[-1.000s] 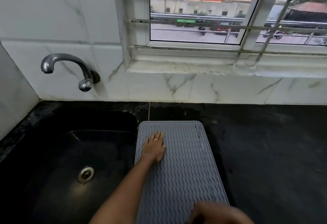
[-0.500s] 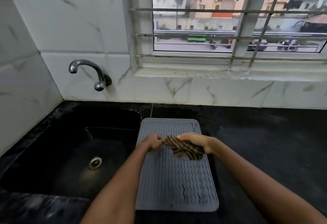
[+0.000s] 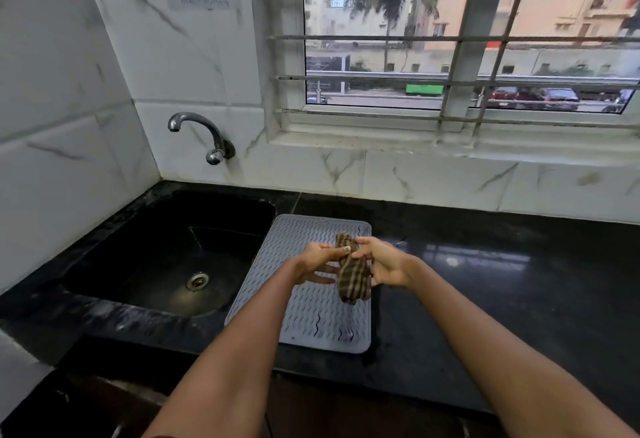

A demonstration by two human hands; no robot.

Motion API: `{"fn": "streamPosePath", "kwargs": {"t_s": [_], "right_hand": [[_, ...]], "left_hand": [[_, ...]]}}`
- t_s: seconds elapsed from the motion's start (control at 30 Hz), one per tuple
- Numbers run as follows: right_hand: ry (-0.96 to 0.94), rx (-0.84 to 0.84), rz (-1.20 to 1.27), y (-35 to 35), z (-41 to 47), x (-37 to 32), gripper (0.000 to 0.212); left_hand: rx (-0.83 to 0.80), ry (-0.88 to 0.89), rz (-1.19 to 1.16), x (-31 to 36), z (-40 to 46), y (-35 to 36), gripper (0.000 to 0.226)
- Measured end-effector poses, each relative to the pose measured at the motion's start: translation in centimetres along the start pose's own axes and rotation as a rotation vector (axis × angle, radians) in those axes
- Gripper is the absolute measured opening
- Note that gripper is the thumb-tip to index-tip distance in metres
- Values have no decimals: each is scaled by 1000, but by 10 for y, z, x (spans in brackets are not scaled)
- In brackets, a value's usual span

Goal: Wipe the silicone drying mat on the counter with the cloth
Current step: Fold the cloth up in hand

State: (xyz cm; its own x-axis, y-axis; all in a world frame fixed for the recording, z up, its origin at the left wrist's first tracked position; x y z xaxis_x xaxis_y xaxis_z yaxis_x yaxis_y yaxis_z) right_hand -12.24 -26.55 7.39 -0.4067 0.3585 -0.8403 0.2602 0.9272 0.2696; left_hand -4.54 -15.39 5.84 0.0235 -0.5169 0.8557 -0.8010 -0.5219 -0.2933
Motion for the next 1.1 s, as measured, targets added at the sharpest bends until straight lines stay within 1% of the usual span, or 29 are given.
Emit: {"fn": "streamPosePath", "kwargs": {"t_s": [0.07, 0.13, 0.17, 0.23, 0.27, 0.33, 0.4, 0.47, 0.53, 0.67, 0.73, 0.8, 0.87, 0.9, 0.97, 1.07, 1.1], "right_hand": [[-25, -2, 28, -4, -6, -7, 33], [-42, 33, 5, -10, -12, -16, 40], [-44, 51, -29, -13, -15, -21, 36], [-22, 55, -139, -13, -23, -28, 18], [1, 47, -208, -11, -26, -30, 12], [33, 38, -342, -7, -31, -32, 19], [14, 72, -409, -4, -35, -34, 24], [-52, 114, -396, -5, -35, -37, 23], [-135, 154, -328, -8, -34, -40, 26], [-270, 205, -207, -5, -34, -50, 13], [-302, 210, -152, -2, -36, -56, 16], [-292, 189, -91, -1, -39, -59, 26], [-248, 112, -78, 2, -41, -60, 34], [-215, 84, -92, 2, -42, -60, 36], [-152, 80, -163, 0, -45, -57, 41], [-163, 117, -217, -5, -48, -58, 27], [-177, 123, -206, -7, -49, -59, 26]], "left_hand": [[1, 20, -51, 9, -3, 0, 26], [26, 26, -98, 19, -8, -1, 25], [46, 24, -115, 24, -9, -3, 25], [73, 25, -123, 32, -13, -5, 25], [80, 36, -122, 36, -15, -6, 24], [78, 67, -130, 42, -19, -7, 27], [34, 84, -119, 46, -23, -7, 32], [-7, 85, -93, 48, -26, -8, 32], [-16, 89, -87, 49, -27, -12, 31], [-37, 107, -121, 52, -28, -17, 31], [-72, 86, -144, 51, -29, -17, 32], [-95, 81, -161, 51, -29, -16, 35], [-74, 98, -188, 53, -29, -18, 37], [-55, 105, -198, 54, -28, -20, 39], [-52, 109, -183, 55, -27, -20, 47], [-131, 65, -161, 56, -31, -14, 48], [-144, 56, -153, 57, -32, -13, 49]]}}
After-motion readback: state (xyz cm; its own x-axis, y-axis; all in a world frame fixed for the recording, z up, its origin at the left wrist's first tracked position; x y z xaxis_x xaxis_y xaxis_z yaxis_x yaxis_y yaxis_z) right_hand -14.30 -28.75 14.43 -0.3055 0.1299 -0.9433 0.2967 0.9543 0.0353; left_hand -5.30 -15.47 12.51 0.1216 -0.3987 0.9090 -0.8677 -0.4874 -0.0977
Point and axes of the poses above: each hand's wrist, its own z-axis towards the middle knuckle, its own y-axis out of the palm, x = y × z, the point moved 6 cm from there along z, towards the middle knuckle, and after that the axes turned 10 degrees about z, right-handed, at the moved point
